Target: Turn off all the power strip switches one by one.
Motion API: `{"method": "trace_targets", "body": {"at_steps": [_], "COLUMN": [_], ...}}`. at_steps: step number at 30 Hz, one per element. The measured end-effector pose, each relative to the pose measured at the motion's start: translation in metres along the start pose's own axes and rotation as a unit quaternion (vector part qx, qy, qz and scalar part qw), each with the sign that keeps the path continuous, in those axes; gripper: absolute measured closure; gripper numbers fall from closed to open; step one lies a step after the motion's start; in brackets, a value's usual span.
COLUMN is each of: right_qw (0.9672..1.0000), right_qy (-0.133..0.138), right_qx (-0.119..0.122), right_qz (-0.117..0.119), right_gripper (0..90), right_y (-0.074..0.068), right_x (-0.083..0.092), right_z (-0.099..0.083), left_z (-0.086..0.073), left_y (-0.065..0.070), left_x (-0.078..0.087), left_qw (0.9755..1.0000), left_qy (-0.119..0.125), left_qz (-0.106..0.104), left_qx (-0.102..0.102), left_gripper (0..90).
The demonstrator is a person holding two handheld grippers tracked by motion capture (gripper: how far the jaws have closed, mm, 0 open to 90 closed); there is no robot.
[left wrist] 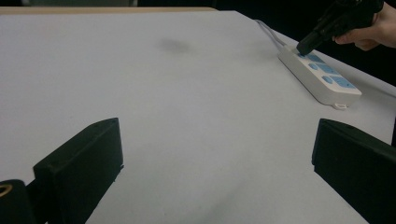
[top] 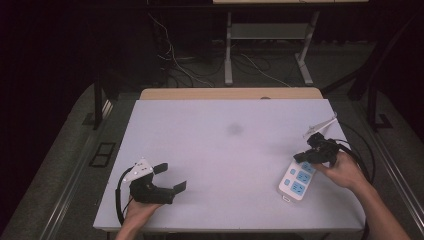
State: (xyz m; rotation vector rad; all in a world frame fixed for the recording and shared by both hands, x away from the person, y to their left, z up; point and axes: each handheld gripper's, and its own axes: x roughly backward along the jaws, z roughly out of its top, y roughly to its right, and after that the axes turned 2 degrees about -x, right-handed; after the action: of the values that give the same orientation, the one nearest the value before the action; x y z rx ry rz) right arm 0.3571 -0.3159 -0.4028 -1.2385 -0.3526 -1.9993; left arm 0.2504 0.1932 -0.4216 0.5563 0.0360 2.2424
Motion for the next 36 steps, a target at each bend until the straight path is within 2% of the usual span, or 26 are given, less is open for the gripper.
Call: {"method": "trace_targets", "body": {"at_steps": [7,10,13,16,20,21,23,24,26,27,36], "right_qw": [0.9996,0.9987,0.9971,0.9940,0.9877,0.9861,0.9849,0.9830,0.9805,0.9793,0.9739], "right_qy": [0.028,0.045,0.061,0.082,0.121,0.129,0.136,0.144,0.160,0.166,0.201], "right_qx": [-0.009,-0.024,-0.044,-0.071,-0.097,-0.101,-0.100,-0.102,-0.105,-0.107,-0.105], "right_qz": [-0.001,-0.003,-0.013,-0.010,-0.022,-0.029,-0.040,-0.048,-0.048,-0.043,0.005], "right_gripper": [90.0,88.1,75.6,58.4,36.8,30.6,16.4,11.7,8.2,0.0,0.3], "right_y": [-0.005,-0.007,-0.008,-0.009,-0.015,-0.019,-0.024,-0.028,-0.035,-0.038,-0.062], "right_x": [0.011,0.018,0.025,0.030,0.034,0.034,0.035,0.035,0.037,0.038,0.038], "right_z": [0.000,-0.002,-0.005,-0.008,-0.015,-0.017,-0.020,-0.022,-0.025,-0.027,-0.040], "left_z": [0.000,0.000,0.000,0.001,0.001,0.001,0.001,0.001,0.001,0.001,0.001], "left_y": [0.001,0.000,0.001,0.000,0.000,0.000,0.000,0.000,0.000,0.000,0.000], "left_x": [0.001,0.001,0.001,0.002,0.002,0.002,0.002,0.002,0.002,0.002,0.003], "left_qw": [1.0000,1.0000,1.0000,1.0000,1.0000,1.0000,1.0000,1.0000,0.9999,0.9999,0.9999], "left_qy": [0.003,0.003,0.005,0.006,0.007,0.008,0.008,0.009,0.009,0.009,0.011], "left_qz": [0.000,-0.001,-0.002,-0.002,-0.001,-0.001,0.000,0.000,0.001,0.001,0.001], "left_qx": [0.000,0.000,0.002,0.001,0.001,0.002,0.003,0.005,0.005,0.005,0.006], "left_gripper": [0.3,0.3,0.3,0.3,0.3,0.3,0.4,0.4,0.4,0.4,0.4]}}
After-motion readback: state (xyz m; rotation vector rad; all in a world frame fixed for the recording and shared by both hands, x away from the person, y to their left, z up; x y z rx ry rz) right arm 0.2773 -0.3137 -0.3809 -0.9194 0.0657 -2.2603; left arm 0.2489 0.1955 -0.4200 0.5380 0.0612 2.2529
